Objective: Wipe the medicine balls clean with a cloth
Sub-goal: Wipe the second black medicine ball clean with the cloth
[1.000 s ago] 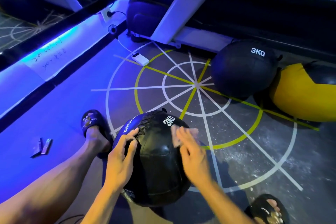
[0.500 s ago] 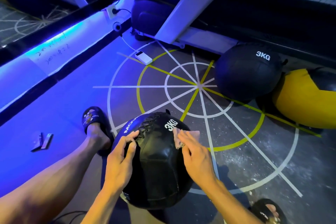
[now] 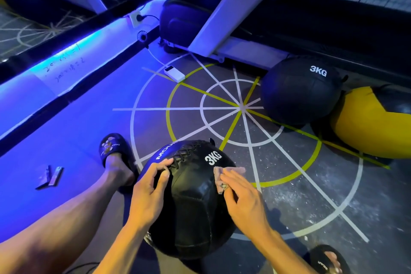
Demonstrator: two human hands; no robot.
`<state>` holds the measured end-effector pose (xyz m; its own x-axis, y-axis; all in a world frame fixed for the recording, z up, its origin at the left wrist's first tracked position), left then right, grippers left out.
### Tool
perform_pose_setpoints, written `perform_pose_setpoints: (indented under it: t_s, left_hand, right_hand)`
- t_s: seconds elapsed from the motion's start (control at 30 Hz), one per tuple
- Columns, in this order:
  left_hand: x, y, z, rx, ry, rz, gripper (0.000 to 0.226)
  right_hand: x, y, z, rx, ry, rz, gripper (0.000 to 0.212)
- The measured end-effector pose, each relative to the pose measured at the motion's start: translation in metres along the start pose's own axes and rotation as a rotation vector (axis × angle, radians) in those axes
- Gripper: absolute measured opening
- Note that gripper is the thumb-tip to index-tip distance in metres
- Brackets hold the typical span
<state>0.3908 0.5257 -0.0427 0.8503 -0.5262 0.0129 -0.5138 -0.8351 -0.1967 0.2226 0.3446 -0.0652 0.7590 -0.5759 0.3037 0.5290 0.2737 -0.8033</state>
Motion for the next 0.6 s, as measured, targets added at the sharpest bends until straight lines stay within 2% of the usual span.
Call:
perform_pose_setpoints:
  t_s: [0.17,0.2,0.27,0.37,0.5,0.6]
  left_hand:
    - [0.024,0.007,0.000,0.113,0.076,0.086,0.012]
    - [0.025,0.010,-0.002,0.124,0.080,0.098,0.017]
    - [0.024,0.018,-0.005,0.194,0.111,0.154,0.040]
    - [0.019,0.024,0.003,0.328,0.171,0.218,0.061]
    - [0.021,0.020,0.005,0.315,0.179,0.202,0.062]
    - [0.025,0.019,0.002,0.316,0.176,0.178,0.061]
  right_hand:
    - [-0.008,-0.009,-0.004,-0.055,-0.007,0.019,0.032]
    - [-0.016,-0.012,-0.001,-0.065,-0.013,0.042,0.032]
    - [-0.028,-0.018,0.001,-0.079,-0.041,0.096,0.031]
    - [-0.023,-0.020,-0.005,-0.104,-0.080,0.112,0.017]
    - [0.005,-0.019,-0.017,-0.033,0.141,0.091,0.020]
    - [0.003,-0.014,-0.011,-0.084,0.115,0.085,0.013]
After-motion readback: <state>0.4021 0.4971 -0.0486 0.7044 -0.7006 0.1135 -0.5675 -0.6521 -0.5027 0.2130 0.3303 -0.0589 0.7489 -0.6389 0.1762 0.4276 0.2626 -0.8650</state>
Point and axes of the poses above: each hand's wrist, its own x-axis towards the middle knuckle, its own y-axis out of the palm, z = x × y, the point moved 1 cm from there along x, towards the middle knuckle, and after that the axes turned 14 degrees about -x, right-handed, at the moved point
